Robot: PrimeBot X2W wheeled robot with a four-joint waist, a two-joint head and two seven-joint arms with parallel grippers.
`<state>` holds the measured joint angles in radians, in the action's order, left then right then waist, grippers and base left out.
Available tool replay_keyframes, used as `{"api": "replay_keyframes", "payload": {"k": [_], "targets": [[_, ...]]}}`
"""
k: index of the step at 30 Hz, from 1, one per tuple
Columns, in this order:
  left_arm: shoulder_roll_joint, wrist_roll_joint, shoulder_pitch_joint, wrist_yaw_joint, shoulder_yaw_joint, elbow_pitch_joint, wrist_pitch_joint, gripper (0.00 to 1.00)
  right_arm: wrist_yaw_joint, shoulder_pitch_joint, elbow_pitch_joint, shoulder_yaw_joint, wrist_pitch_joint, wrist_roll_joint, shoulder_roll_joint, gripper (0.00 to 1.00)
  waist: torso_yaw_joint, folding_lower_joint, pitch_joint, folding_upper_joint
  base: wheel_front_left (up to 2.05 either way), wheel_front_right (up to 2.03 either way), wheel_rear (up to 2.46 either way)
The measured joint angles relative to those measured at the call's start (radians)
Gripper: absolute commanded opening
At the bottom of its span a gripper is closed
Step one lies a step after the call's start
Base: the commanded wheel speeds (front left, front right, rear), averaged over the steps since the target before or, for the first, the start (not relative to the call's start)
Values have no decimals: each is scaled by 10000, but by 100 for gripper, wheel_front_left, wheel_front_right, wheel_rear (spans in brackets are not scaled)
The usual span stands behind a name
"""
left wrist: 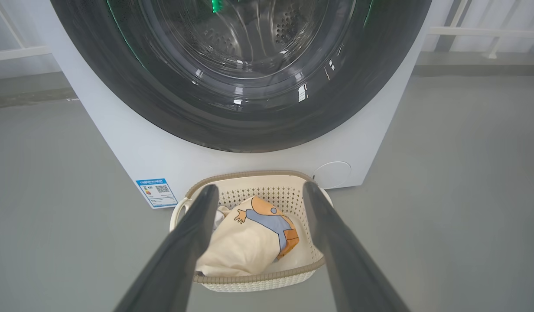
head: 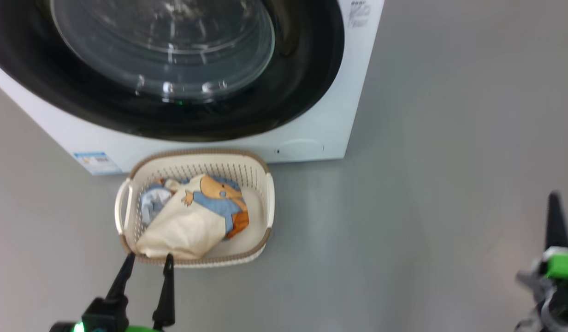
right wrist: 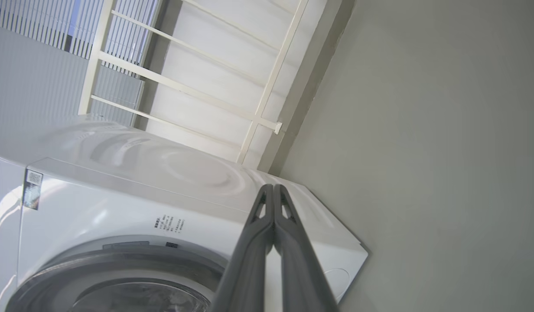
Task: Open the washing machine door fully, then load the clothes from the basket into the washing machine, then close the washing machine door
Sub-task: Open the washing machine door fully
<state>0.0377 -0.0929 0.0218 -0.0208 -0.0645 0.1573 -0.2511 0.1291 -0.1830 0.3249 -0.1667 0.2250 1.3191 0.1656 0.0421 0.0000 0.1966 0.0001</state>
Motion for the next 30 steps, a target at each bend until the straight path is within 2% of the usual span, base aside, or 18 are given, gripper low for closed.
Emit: {"api": "replay_keyframes", "payload": {"k": [2,5,10,15,21,30], "targets": [[0,-48,-200,2,-107,-75,0,100,0,-467,-2,-100,-539,1260,401,0,48,0,271,0,0,0,0],[-2,-219,-500,27,-299,-276,0,100,0,-1239,81,-487,-1453,2566,886,0,144,1,708,0,0,0,0],[-4,-504,-923,173,-617,-585,-13,100,-2,-2638,495,-926,-3223,3507,1735,0,359,0,1492,0,0,0,0],[-6,-731,-1425,435,-872,-1026,-17,100,-2,-4090,765,-782,-4771,3551,2454,0,636,0,2293,0,0,0,0],[-13,-918,-1663,529,-1060,-1302,-44,100,-2,-5743,558,-272,-6282,3524,2731,0,972,1,3126,-1,0,0,0],[-19,-909,-1707,619,-1095,-1549,-44,100,-2,-7300,426,556,-7060,2913,2746,0,1437,0,3645,-1,0,0,0]]}}
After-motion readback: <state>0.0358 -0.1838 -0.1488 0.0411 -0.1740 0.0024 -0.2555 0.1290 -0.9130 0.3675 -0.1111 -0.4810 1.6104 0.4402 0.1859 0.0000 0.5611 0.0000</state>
